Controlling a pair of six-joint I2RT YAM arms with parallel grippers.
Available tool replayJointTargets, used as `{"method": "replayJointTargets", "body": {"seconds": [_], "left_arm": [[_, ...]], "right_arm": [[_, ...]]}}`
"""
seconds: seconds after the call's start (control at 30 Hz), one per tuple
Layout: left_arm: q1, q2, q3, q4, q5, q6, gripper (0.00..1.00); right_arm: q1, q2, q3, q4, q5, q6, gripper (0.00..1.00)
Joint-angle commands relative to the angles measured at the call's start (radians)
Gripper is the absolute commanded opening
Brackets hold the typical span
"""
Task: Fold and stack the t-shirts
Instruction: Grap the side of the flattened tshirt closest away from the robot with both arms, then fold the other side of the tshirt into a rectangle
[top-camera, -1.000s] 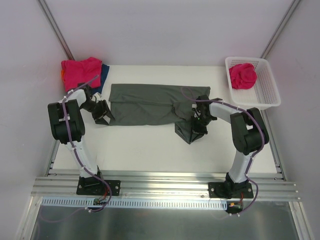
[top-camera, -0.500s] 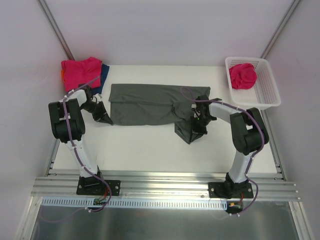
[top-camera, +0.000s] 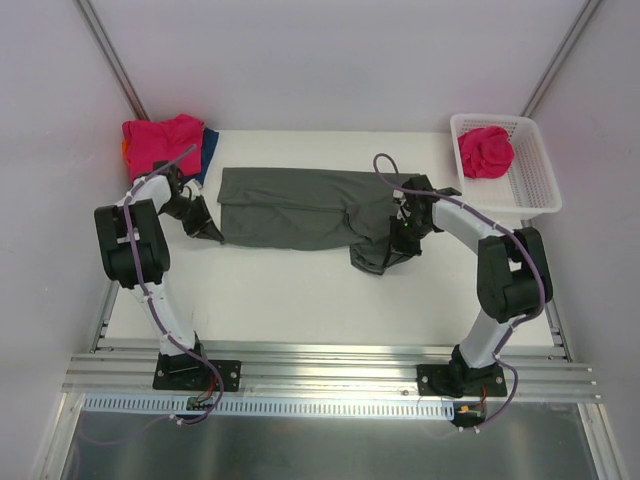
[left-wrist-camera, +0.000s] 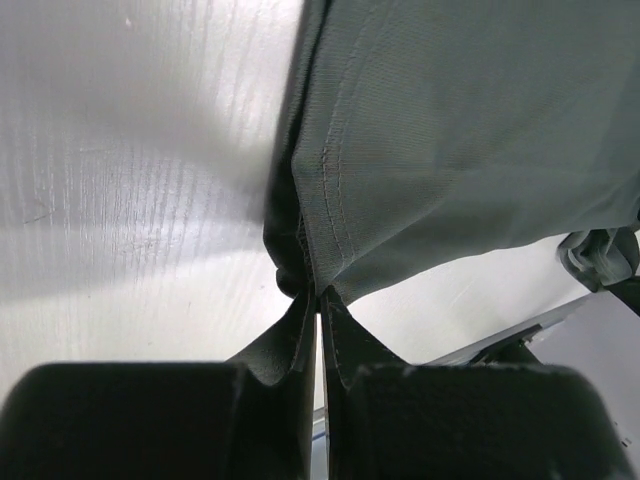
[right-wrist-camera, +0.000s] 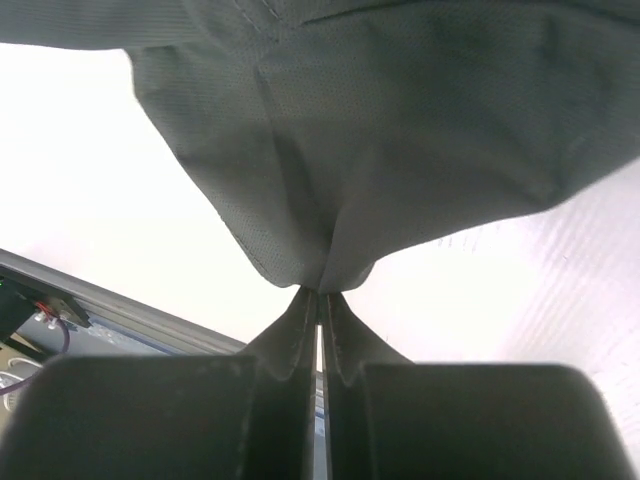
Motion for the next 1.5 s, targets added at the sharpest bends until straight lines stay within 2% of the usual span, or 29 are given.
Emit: {"method": "replayJointTargets", "body": {"seconds": [0.0, 0.33, 0.6, 0.8, 1.2, 1.47], "left_arm": [[-0.002, -0.088, 0.050, -0.031, 0.003, 0.012, 0.00], [-0.002, -0.107, 0.120, -0.034, 0.002, 0.038, 0.00], [-0.021, -0.042, 0.254, -0.034, 0.016, 0.057, 0.00], [-0.058, 0.028, 0.355, -0.031, -0.007, 0.074, 0.00], [-0.096, 0.159, 0.519, -0.025, -0.098, 0.093, 0.00], [-0.111, 0.203, 0.616, 0.008, -0.141, 0.083, 0.00]], "right_arm": [[-0.019, -0.082, 0.028, -0.020, 0.010, -0.012, 0.01], [-0.084, -0.177, 0.026, 0.009, 0.014, 0.000, 0.01], [-0.127, -0.160, 0.114, 0.023, 0.013, -0.006, 0.01], [-0.136, -0.093, 0.203, 0.055, 0.019, -0.017, 0.01], [-0.163, 0.134, 0.500, 0.047, 0.057, -0.055, 0.01], [-0.165, 0.230, 0.577, 0.050, 0.073, -0.064, 0.01]]}}
